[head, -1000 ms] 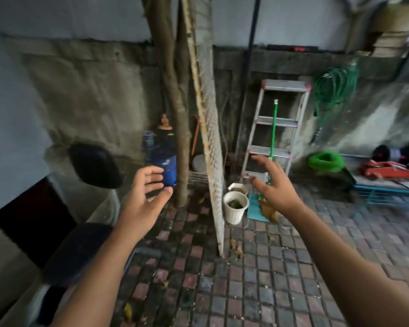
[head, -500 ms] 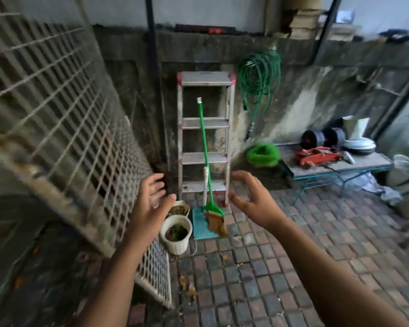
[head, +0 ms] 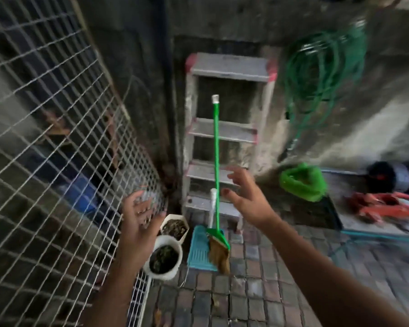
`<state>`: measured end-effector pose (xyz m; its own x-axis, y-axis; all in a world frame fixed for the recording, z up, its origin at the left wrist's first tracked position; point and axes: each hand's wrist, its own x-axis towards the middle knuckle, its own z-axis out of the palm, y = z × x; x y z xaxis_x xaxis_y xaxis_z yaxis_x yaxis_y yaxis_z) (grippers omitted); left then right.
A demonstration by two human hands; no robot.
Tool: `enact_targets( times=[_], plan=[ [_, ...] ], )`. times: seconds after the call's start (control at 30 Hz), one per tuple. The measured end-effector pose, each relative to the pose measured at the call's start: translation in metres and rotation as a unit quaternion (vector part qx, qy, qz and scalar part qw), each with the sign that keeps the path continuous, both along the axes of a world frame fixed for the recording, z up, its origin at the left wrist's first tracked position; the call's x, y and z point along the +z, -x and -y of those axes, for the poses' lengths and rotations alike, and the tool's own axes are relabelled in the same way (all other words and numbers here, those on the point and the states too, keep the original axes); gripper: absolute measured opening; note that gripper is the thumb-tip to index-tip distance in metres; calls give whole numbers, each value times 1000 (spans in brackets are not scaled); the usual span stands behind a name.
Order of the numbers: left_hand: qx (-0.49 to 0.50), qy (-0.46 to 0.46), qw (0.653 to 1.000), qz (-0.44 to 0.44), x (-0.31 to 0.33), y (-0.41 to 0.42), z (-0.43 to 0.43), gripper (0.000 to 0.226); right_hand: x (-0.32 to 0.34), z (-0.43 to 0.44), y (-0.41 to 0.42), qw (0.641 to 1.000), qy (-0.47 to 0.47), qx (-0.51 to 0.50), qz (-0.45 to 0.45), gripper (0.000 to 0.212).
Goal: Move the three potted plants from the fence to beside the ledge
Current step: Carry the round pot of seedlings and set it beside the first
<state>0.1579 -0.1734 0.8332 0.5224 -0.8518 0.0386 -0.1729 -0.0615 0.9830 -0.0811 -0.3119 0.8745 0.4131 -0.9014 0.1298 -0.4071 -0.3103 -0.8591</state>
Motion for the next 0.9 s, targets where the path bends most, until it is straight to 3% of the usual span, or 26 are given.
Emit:
enact_targets(
  times=[0.13,0.27,0.5,0.67,0.83,0.9],
  plan=[
    [86,-48,995,-3,-50,-24,33,61,-41,55,-34,999,-32,38,8,52],
    [128,-131,983,32,-127,-28,70,77,-121,99,-73,996,-52,78,-9,59],
    [180,-253,949,44,-327,-29,98,87,-345,158,-125,980,-148,133,-4,70],
    [273,-356,891,67,-470,-11,76,87,-524,173,-132,960,-233,155,-13,54],
    [343,-412,843,31,-594,27,47,93,-672,151,-113,940,-303,154,11,55],
    [364,-372,854,15,-643,43,47,101,-719,142,-106,935,-317,157,16,59]
  ],
)
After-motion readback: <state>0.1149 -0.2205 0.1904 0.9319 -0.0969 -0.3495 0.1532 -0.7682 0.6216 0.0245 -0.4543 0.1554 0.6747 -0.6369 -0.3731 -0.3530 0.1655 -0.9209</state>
